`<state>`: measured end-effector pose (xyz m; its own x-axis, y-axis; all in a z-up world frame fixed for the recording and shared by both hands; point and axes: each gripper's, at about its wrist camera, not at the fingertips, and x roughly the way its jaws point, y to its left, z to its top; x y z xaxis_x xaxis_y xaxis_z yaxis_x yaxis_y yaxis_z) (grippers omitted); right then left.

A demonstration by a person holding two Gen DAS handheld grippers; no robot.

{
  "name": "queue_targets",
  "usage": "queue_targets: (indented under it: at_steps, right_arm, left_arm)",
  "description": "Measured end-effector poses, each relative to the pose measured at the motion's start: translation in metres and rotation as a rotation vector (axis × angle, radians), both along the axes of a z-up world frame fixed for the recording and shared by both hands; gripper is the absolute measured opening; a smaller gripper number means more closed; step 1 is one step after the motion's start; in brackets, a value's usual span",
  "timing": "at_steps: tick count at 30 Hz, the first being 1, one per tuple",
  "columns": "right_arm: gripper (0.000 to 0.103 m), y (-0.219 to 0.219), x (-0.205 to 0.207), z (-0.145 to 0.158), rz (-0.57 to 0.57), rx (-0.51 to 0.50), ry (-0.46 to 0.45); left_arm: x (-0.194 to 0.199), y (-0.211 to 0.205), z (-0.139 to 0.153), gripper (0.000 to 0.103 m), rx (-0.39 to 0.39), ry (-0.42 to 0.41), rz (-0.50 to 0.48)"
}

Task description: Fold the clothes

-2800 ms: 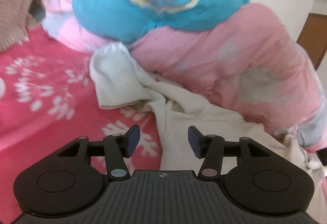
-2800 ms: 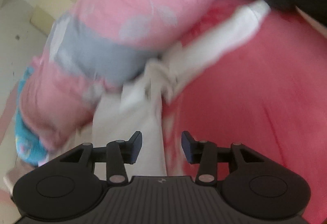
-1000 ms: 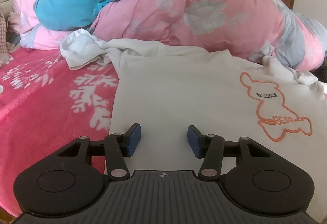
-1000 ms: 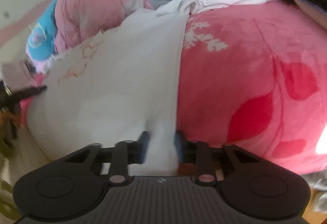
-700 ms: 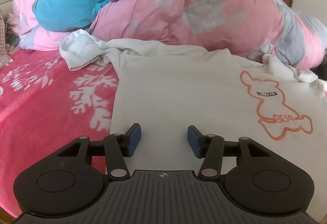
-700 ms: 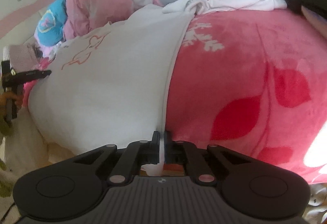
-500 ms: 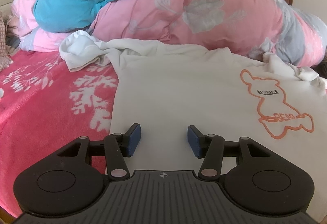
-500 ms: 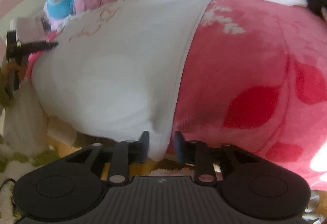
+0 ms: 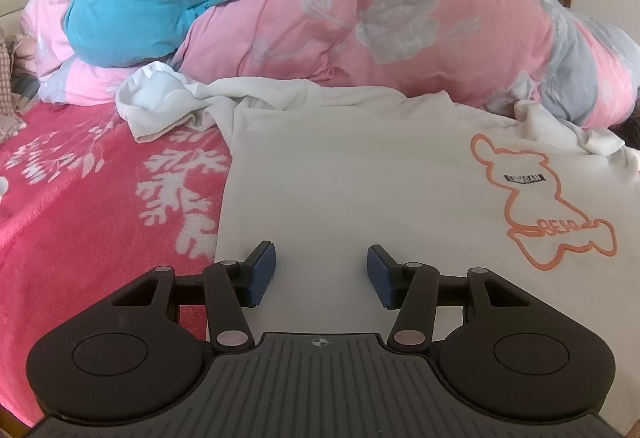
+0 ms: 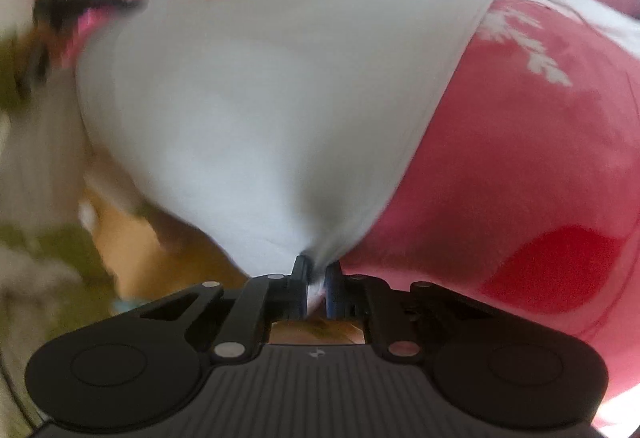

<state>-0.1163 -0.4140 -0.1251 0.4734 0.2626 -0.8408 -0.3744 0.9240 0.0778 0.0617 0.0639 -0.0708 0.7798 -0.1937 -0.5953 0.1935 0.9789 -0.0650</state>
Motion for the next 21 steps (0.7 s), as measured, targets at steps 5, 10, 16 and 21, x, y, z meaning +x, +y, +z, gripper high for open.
queue_targets:
  at_steps: [5, 10, 16, 21]
  right_arm:
    - [0.007, 0.010, 0.002, -0.002, 0.023, -0.127, -0.042]
    - [0.011, 0.036, -0.005, -0.022, 0.059, -0.446, -0.041]
    - [0.014, 0.031, -0.031, 0.024, -0.076, -0.388, -0.060]
    - [0.015, 0.038, -0.050, 0.081, -0.176, -0.175, -0.150]
  left_arm:
    - [0.000, 0.001, -0.001, 0.051, -0.005, -0.005, -0.004]
    - [-0.002, 0.005, -0.002, 0.052, -0.030, -0.021, -0.021]
    - [-0.009, 0.018, 0.004, 0.052, -0.099, -0.051, -0.038]
    - [-0.038, 0.044, 0.030, 0.052, -0.184, -0.128, -0.025]
